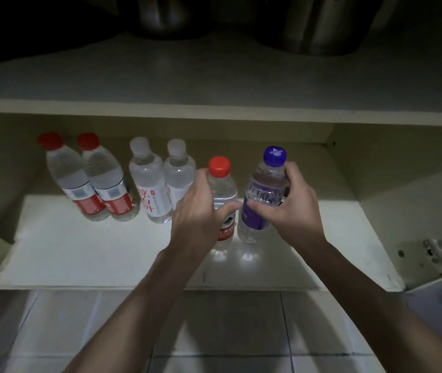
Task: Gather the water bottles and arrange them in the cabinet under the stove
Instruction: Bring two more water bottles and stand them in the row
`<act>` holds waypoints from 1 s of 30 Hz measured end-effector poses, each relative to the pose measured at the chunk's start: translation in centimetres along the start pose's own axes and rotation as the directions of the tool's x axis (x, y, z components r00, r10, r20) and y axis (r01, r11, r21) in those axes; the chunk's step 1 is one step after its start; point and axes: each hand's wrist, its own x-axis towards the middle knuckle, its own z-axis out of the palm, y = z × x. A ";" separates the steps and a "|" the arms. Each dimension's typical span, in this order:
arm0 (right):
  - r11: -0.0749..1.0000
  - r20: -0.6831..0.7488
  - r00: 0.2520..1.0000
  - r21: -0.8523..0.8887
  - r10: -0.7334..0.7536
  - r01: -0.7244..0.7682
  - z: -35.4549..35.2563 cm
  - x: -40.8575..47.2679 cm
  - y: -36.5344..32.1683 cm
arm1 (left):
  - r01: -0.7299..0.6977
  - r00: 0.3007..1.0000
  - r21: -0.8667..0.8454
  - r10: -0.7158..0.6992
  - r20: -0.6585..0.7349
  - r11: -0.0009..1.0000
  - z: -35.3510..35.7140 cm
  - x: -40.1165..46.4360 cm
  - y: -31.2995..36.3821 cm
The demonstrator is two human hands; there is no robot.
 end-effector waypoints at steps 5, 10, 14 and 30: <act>0.999 -0.041 0.998 -0.024 0.045 -0.046 1.3 4.0 1.3 | 0.025 0.996 0.030 -0.022 -0.085 0.999 2.1 3.8 -2.3; 0.993 -0.015 0.996 -0.075 0.086 -0.087 2.9 5.9 3.1 | -0.224 0.889 0.288 0.316 -0.331 0.931 4.2 5.9 -3.2; 0.995 -0.036 0.996 -0.066 0.075 -0.078 4.1 5.6 4.2 | -0.197 0.915 0.342 0.297 -0.271 0.919 5.0 6.6 -3.8; 0.853 0.076 0.990 -0.518 0.116 -0.060 -2.5 1.3 -0.9 | -0.067 0.996 0.161 0.074 -0.040 0.985 -2.1 0.7 0.7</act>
